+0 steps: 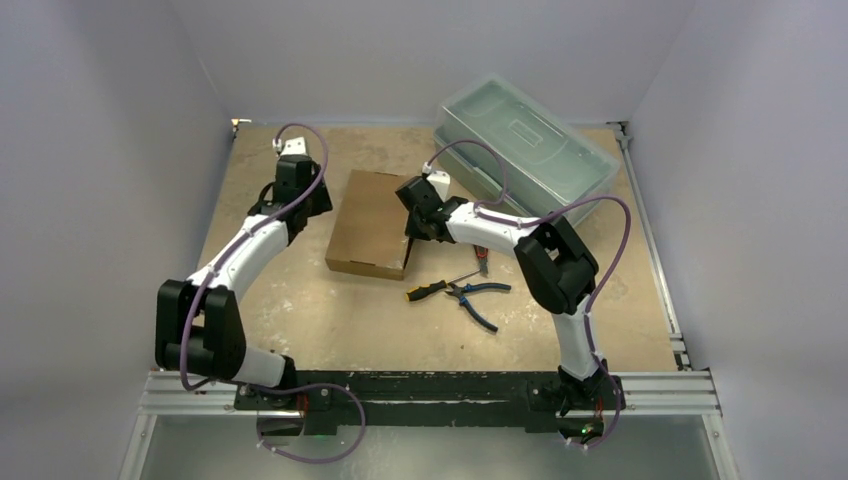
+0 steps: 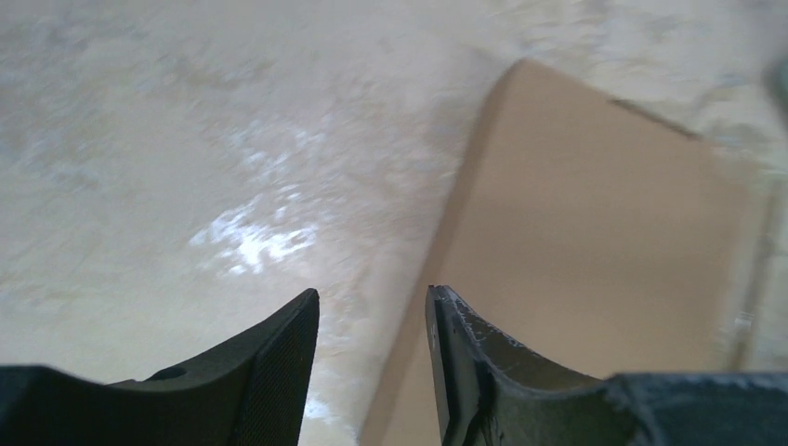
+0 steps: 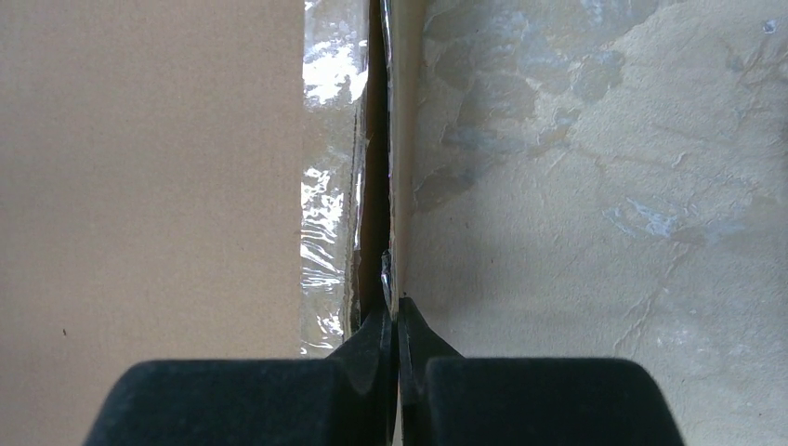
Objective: Unpack the express box
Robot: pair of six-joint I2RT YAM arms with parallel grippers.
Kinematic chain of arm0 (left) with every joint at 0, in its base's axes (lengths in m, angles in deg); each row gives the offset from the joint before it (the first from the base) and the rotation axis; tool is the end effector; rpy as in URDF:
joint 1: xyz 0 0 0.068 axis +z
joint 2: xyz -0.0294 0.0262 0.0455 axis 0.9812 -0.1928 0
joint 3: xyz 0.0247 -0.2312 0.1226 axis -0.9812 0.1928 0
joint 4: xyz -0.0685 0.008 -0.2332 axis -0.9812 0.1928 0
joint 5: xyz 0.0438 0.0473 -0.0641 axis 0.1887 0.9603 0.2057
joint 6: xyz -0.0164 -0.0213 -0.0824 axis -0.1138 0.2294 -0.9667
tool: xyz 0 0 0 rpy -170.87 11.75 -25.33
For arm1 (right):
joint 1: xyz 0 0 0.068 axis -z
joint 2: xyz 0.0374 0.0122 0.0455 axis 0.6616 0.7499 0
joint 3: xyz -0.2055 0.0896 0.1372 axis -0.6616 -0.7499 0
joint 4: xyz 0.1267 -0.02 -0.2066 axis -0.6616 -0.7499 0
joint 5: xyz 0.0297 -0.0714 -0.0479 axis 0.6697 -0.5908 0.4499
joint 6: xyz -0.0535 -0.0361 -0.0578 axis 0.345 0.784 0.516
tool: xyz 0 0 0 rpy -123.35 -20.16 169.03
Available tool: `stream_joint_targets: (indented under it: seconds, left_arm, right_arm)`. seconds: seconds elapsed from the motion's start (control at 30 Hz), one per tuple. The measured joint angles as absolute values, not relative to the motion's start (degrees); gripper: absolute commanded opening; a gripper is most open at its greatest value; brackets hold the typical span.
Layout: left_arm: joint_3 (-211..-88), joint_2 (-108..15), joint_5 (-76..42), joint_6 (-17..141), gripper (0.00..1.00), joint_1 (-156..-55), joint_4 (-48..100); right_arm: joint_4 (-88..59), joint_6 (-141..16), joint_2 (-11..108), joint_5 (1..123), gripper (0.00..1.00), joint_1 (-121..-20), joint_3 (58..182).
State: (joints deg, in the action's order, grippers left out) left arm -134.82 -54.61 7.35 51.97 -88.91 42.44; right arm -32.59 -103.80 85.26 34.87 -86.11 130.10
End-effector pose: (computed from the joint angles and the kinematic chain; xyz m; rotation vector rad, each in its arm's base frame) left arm 0.3314 -0.0367 0.2251 -0.3796 2.2091 0.0234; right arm 0.3406 0.3005 0.1537 0.2270 2.4062 0.3298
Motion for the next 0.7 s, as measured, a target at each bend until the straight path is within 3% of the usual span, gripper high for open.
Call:
stream_joint_targets:
  seconds: [0.27, 0.7]
  left_arm:
    - [-135.2, -59.3, -6.7, 50.0, 0.28, -88.9, 36.1]
    - [-131.8, -63.4, -6.4, 48.9, 0.23, -88.6, 32.1]
  right_arm:
    - [-32.2, -102.7, 85.3, 34.9, 0.0, -86.1, 130.1]
    - [-24.0, -101.1, 83.2, 39.2, 0.0, -84.2, 124.1]
